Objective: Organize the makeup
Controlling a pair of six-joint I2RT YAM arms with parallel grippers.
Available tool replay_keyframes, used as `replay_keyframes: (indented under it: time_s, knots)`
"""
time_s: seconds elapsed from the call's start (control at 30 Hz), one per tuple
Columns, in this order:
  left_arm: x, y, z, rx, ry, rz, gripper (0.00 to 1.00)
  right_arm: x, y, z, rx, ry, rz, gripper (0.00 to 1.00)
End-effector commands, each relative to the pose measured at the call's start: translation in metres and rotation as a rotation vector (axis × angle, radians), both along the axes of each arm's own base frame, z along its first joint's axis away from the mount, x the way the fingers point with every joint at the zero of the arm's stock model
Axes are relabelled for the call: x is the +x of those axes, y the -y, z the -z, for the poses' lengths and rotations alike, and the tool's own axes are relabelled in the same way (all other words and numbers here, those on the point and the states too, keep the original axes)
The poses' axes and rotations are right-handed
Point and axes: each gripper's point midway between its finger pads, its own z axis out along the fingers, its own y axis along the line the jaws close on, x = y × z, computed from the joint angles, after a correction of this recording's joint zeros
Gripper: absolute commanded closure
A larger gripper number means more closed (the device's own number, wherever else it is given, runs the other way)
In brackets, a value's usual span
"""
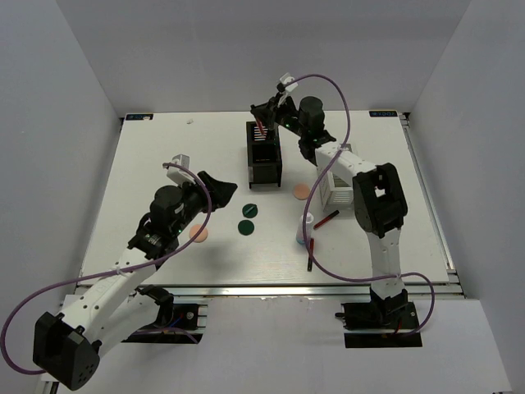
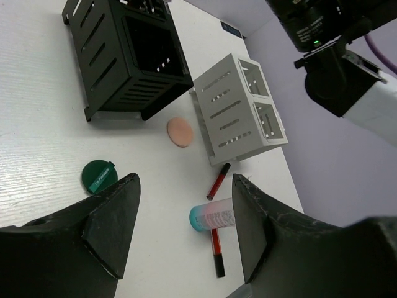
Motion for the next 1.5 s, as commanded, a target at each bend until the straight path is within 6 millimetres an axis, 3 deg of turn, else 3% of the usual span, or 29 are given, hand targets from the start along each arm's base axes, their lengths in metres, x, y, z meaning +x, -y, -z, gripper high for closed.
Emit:
replay_keyframes:
  time_s: [0.0, 0.17, 0.23, 0.4, 0.53, 0.7, 0.8, 0.83, 0.87, 0.9, 0.97, 1.0, 1.03, 1.07, 1.1, 1.13, 1.17, 1.2, 1.23, 1.27, 1.3, 1.33, 1.37, 1.4, 1.47]
  knots:
    - [0.0, 0.002, -0.002, -0.031, -0.005, 0.0, 0.3, 0.008, -0.005, -0.052, 0.112, 0.189, 0.036, 1.0]
    - [0.0, 0.004, 0.0, -0.023, -0.023, 0.012, 0.29, 0.025, -0.007, -0.023, 0.077, 0.19, 0.08, 1.0]
    - [0.0, 0.005, 0.001, -0.023, -0.026, 0.013, 0.29, 0.027, -0.007, -0.008, 0.052, 0.182, 0.083, 0.93]
    - [-0.001, 0.004, 0.0, -0.023, -0.028, 0.015, 0.29, 0.034, -0.005, 0.004, 0.035, 0.187, 0.112, 0.91]
    - [-0.001, 0.006, -0.002, -0.014, -0.028, 0.028, 0.29, 0.039, -0.005, 0.016, 0.006, 0.184, 0.118, 0.65]
    - [-0.004, 0.02, -0.004, -0.017, -0.037, 0.087, 0.3, 0.032, -0.002, 0.03, -0.036, 0.18, 0.093, 0.43]
    - [-0.008, 0.034, -0.003, 0.007, -0.044, 0.133, 0.37, 0.027, 0.005, 0.025, -0.038, 0.179, 0.093, 0.39]
    - [-0.012, 0.044, 0.002, 0.021, -0.057, 0.166, 0.42, 0.024, 0.011, 0.009, -0.023, 0.191, 0.097, 0.4]
    - [-0.015, 0.05, 0.003, 0.035, -0.055, 0.19, 0.57, 0.022, 0.015, 0.004, -0.017, 0.188, 0.098, 0.42]
    - [-0.016, 0.057, 0.0, 0.041, -0.049, 0.21, 0.66, 0.019, 0.019, -0.007, -0.013, 0.195, 0.1, 0.45]
    - [-0.025, 0.078, 0.007, 0.078, -0.058, 0.27, 0.77, 0.009, 0.037, -0.039, 0.008, 0.154, 0.098, 0.6]
    - [-0.037, 0.092, 0.01, 0.098, -0.058, 0.315, 0.83, -0.004, 0.048, -0.073, 0.019, 0.179, 0.092, 0.68]
    - [-0.036, 0.098, 0.007, 0.112, -0.045, 0.307, 0.84, -0.011, 0.06, -0.074, -0.015, 0.123, 0.072, 0.82]
    - [-0.039, 0.106, 0.013, 0.141, -0.046, 0.321, 0.84, -0.018, 0.069, -0.082, -0.026, 0.111, 0.07, 0.87]
    - [-0.053, 0.12, 0.016, 0.154, -0.044, 0.365, 0.8, -0.038, 0.084, -0.118, -0.013, 0.146, 0.073, 0.91]
    - [-0.054, 0.124, 0.018, 0.169, -0.038, 0.355, 0.75, -0.046, 0.101, -0.127, -0.02, 0.141, 0.082, 0.94]
    - [-0.055, 0.129, 0.027, 0.199, -0.043, 0.343, 0.69, -0.055, 0.112, -0.11, -0.056, 0.068, 0.087, 0.92]
    - [-0.069, 0.142, 0.031, 0.213, -0.038, 0.382, 0.61, -0.077, 0.129, -0.136, -0.05, 0.102, 0.098, 0.88]
    - [-0.074, 0.149, 0.034, 0.229, -0.037, 0.397, 0.58, -0.085, 0.148, -0.137, -0.063, 0.094, 0.123, 0.75]
    - [-0.078, 0.154, 0.039, 0.248, -0.037, 0.398, 0.55, -0.094, 0.16, -0.111, -0.102, 0.016, 0.135, 0.7]
    - [-0.093, 0.169, 0.055, 0.289, -0.052, 0.446, 0.54, -0.117, 0.175, -0.131, -0.092, 0.048, 0.152, 0.66]
    - [-0.099, 0.177, 0.056, 0.309, -0.042, 0.462, 0.53, -0.125, 0.194, -0.129, -0.099, 0.032, 0.186, 0.58]
    - [-0.102, 0.182, 0.061, 0.335, -0.041, 0.459, 0.53, -0.134, 0.206, -0.104, -0.141, -0.021, 0.205, 0.56]
    - [-0.115, 0.193, 0.077, 0.379, -0.055, 0.485, 0.53, -0.153, 0.224, -0.119, -0.154, 0.029, 0.243, 0.53]
    - [-0.118, 0.198, 0.088, 0.43, -0.067, 0.458, 0.53, -0.173, 0.24, -0.111, -0.185, 0.018, 0.276, 0.52]
